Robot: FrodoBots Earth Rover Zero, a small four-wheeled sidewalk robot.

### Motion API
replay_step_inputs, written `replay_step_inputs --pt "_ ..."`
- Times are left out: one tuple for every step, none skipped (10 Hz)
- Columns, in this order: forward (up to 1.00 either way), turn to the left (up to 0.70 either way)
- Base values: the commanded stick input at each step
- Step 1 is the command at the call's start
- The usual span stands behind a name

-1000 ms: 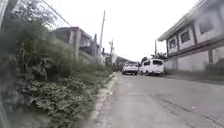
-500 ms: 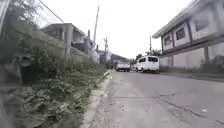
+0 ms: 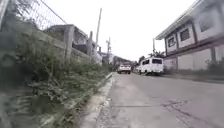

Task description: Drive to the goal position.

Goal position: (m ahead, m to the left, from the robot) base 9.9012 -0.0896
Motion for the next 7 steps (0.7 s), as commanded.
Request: replay_step_inputs --pt "0.7 0.0" --pt "0.7 0.0" --pt "0.7 -0.02" --pt "0.7 -0.35" --pt "0.7 -0.35" --pt "0.7 -0.35" --pt "0.7 -0.35"
